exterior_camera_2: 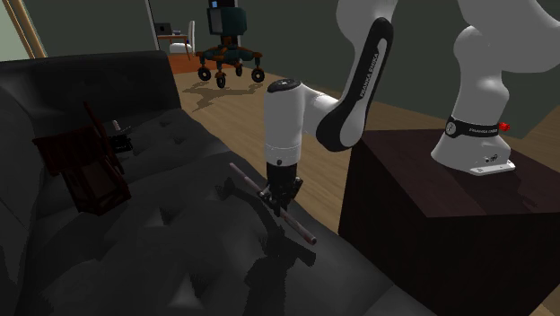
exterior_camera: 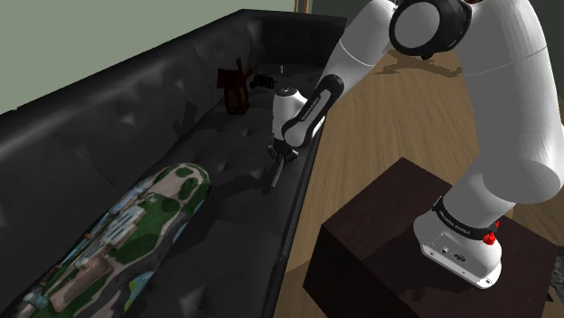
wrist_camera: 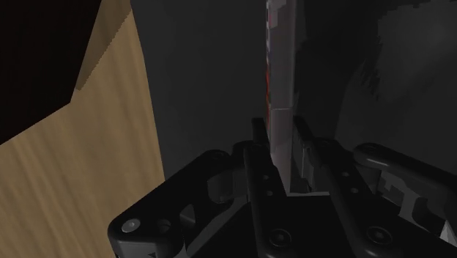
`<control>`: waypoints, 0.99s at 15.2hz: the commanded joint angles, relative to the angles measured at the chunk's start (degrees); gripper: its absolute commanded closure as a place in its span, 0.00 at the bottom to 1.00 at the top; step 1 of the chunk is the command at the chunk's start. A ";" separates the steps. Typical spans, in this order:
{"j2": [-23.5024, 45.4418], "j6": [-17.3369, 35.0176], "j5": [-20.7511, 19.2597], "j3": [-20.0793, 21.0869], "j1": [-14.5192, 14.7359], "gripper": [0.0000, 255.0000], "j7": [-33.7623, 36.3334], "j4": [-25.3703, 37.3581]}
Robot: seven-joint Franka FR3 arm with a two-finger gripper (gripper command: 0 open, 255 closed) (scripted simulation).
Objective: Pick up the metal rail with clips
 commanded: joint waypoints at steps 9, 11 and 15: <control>-1.59 -0.79 0.22 0.34 -0.29 1.00 -0.20 -0.81; -3.05 -1.70 0.49 0.69 -0.57 1.00 -0.42 -1.36; -5.93 -3.61 1.07 1.40 -1.12 1.00 -0.88 -2.35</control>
